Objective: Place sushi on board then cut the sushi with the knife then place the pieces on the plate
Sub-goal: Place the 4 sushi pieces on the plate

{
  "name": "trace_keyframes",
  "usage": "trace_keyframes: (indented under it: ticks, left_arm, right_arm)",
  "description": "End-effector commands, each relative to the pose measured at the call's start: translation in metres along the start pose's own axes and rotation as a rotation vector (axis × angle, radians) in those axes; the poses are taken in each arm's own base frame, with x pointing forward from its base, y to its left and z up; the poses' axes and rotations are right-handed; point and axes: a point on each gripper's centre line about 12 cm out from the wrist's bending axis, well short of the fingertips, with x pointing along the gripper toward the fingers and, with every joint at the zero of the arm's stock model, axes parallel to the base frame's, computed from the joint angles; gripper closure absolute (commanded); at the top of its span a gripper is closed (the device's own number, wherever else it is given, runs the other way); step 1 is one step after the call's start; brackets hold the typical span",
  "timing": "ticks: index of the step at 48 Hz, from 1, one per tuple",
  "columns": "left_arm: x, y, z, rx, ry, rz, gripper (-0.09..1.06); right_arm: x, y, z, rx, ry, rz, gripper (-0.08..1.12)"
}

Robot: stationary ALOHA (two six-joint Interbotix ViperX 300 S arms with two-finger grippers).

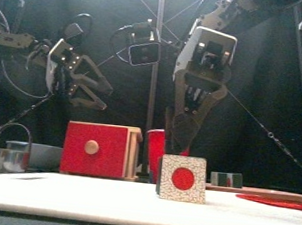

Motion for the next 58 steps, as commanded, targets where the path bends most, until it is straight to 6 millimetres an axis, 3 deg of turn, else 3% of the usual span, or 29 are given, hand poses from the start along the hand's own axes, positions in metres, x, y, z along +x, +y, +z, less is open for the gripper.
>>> trace_keyframes:
  ticks: [1,28,45,58]
  left_arm:
    - [0.002,0.000,0.005,-0.003,-0.017,0.001,-0.05]
    - [0.002,-0.001,0.005,-0.006,-0.017,-0.001,-0.05]
    - [0.003,-0.001,0.006,-0.004,-0.020,-0.001,-0.05]
    - [0.003,-0.001,0.006,-0.007,-0.018,0.000,-0.05]
  right_arm:
    - [-0.009,0.003,0.009,-0.006,-0.036,0.006,0.12]
    - [0.008,0.001,0.004,0.007,0.002,0.000,0.13]
    - [-0.005,0.004,0.008,0.004,-0.014,0.007,0.30]
    - [-0.002,0.002,0.005,0.012,0.005,0.003,0.33]
